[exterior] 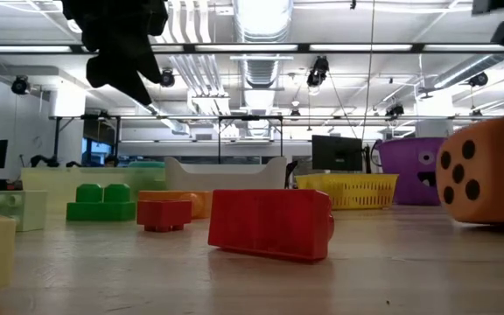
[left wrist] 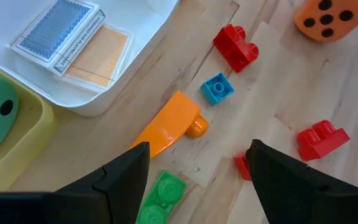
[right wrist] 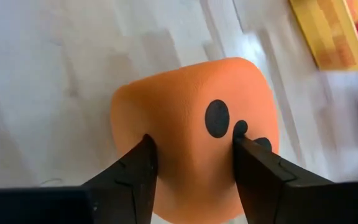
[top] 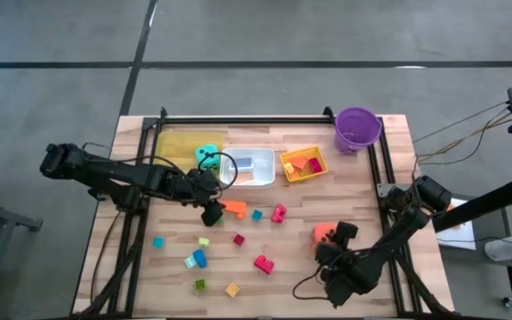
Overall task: Pick & Place Toys
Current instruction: Put the orange dice into the yellow transparent bin
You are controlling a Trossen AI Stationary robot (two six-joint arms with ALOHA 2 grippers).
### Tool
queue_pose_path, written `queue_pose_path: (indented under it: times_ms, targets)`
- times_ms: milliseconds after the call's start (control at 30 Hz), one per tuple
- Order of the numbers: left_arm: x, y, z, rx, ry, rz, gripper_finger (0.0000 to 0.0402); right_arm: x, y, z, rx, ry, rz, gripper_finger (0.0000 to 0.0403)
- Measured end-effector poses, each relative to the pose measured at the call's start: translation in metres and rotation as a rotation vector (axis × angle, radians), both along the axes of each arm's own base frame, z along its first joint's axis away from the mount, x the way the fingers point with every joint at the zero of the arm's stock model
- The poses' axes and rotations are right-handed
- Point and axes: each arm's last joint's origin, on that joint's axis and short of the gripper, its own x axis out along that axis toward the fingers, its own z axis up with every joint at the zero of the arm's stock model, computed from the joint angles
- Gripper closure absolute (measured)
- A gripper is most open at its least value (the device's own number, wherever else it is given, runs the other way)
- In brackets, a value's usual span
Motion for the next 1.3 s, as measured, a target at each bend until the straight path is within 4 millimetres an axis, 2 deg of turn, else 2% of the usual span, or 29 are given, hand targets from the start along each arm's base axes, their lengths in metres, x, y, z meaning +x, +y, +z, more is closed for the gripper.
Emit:
queue_pose_path:
  times_ms: [167, 667, 933, 1067, 1300]
  targets:
    - [-0.001, 0.0, -0.001, -0.002, 0.015, -0.004, 0.0136, 0.012, 0.003, 0.011, -0.01, -0.054, 0.072, 0.0247]
    - [-0.002, 0.0, -0.002, 0.001, 0.028, -0.006, 0.0136, 0.066, -0.009, 0.026, -0.081, -0.175, 0.304, 0.0273]
    - [-0.001, -0.001, 0.0, 0.069, 0.008, -0.035, 0.0136, 0.085, -0.02, 0.03, -0.162, -0.281, 0.295, 0.0283]
    - [0.001, -0.015, 0.004, 0.244, -0.063, -0.08, 0.0136, 0.09, -0.021, 0.032, -0.153, -0.339, 0.264, 0.0287]
    - [-0.003, -0.064, -0.008, 0.566, -0.274, -0.357, 0.0136, 0.094, -0.021, 0.035, -0.132, -0.38, 0.252, 0.0293]
